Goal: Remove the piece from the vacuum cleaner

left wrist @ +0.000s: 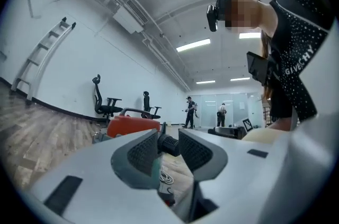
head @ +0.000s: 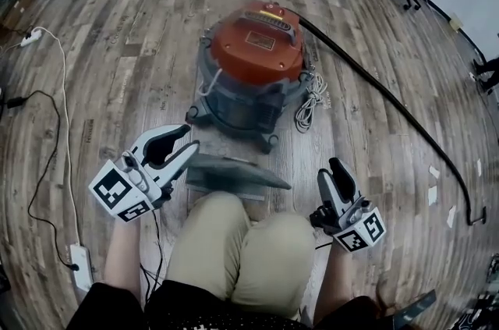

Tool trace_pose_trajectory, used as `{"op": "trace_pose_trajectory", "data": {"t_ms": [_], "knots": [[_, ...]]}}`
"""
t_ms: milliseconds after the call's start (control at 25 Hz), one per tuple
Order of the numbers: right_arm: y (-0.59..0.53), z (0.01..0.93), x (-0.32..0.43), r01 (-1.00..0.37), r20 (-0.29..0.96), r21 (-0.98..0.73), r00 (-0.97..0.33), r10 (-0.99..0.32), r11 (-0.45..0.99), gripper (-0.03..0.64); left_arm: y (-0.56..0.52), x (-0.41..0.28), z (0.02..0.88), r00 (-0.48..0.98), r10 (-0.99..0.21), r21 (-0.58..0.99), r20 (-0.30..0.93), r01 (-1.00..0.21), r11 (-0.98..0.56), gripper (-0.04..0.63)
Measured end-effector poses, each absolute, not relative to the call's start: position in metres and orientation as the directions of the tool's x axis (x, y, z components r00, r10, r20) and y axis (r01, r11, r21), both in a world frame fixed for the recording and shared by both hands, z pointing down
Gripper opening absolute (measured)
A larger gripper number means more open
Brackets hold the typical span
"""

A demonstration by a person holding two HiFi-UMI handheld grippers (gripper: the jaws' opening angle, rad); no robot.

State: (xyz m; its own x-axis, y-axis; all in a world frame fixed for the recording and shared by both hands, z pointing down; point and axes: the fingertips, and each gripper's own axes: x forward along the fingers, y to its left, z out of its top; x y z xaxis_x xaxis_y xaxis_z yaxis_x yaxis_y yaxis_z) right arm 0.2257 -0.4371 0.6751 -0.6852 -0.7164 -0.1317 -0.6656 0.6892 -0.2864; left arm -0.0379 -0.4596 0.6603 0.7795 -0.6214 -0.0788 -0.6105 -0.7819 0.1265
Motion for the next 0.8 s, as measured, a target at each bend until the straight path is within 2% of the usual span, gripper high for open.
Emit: {"op": "trace_pose_trajectory", "data": {"t_ms": [40, 80, 120, 520, 800], "knots": [[-0.442, 0.679, 0.230, -0.688, -0.112, -0.293, -0.665, -0.738, 0.664, 0.144, -0.460, -0.040, 0.660, 0.768, -0.635, 0.112, -0.086, -0.626, -0.772, 0.104], [-0.445, 0.686, 0.232, -0.705, -0.079, -0.294, -0.655, -0.751, 0.646, 0.071, -0.459, -0.039, 0.661, 0.764, -0.639, 0.094, -0.082, -0.633, -0.769, 0.008], [-0.445, 0.691, 0.232, -0.713, -0.054, -0.294, -0.653, -0.755, 0.637, 0.011, -0.456, -0.037, 0.664, 0.770, -0.634, 0.079, -0.071, -0.629, -0.773, 0.008], [-0.437, 0.683, 0.230, -0.686, -0.091, -0.228, -0.692, -0.717, 0.691, 0.009, -0.450, -0.024, 0.690, 0.785, -0.619, 0.106, -0.004, -0.615, -0.781, 0.008], [-0.433, 0.685, 0.236, -0.682, -0.101, -0.229, -0.693, -0.714, 0.694, 0.009, -0.452, -0.022, 0.690, 0.785, -0.620, 0.110, 0.000, -0.616, -0.780, 0.008]]}}
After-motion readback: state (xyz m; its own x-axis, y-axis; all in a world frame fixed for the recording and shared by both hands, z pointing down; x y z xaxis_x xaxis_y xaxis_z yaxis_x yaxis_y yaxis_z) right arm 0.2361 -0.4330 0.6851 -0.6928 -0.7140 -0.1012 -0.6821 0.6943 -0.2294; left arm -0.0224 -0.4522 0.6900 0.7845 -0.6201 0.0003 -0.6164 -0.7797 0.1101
